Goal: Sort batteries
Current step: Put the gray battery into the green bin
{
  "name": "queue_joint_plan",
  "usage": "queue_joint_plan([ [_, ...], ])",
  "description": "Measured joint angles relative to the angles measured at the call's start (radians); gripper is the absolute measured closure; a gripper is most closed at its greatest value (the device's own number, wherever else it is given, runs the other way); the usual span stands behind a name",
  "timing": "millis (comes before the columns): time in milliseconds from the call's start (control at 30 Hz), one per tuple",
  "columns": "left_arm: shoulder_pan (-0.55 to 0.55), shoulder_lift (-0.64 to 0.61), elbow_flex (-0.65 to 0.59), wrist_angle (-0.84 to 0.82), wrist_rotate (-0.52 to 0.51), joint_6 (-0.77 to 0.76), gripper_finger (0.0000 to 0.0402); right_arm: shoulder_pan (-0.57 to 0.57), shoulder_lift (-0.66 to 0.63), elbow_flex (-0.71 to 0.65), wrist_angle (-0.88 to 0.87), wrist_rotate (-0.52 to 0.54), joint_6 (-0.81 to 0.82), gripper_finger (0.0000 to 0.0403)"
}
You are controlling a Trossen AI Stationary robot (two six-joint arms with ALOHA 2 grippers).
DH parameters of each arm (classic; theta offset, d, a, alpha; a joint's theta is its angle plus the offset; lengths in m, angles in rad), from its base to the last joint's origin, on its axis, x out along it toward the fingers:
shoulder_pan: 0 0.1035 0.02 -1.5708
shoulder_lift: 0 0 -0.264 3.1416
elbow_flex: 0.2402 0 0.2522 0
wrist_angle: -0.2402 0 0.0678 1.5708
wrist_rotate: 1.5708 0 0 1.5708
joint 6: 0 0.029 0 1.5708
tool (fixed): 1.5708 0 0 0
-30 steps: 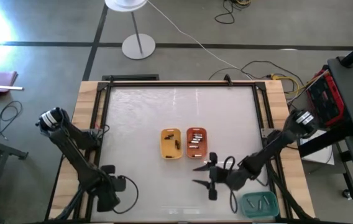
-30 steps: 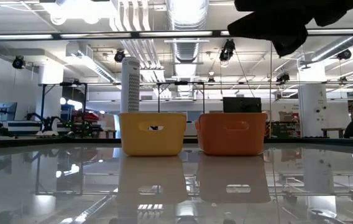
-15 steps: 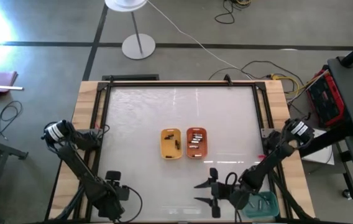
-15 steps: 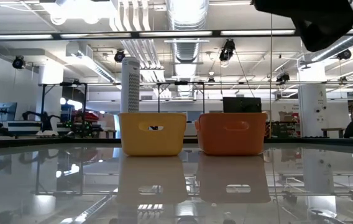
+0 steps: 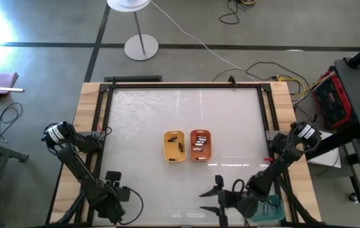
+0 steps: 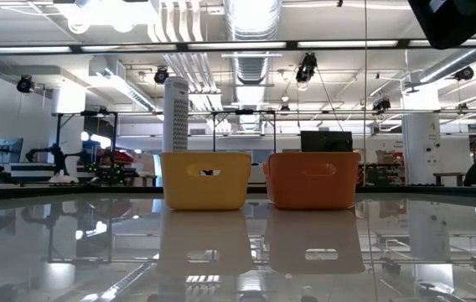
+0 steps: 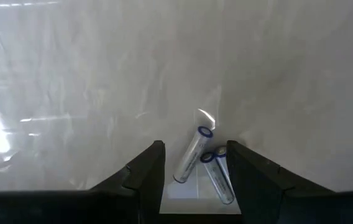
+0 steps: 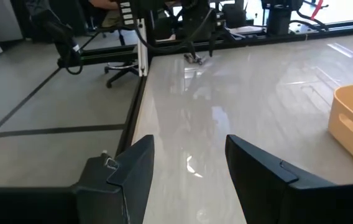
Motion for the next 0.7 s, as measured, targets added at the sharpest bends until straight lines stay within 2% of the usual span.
queue_joint_plan([
  [700,0.001,0.000,-0.092,0.083,0.022,-0.007,0.0249,0.011,0.000,-0.001,-0.007,-0.003,0.011,0.0211],
])
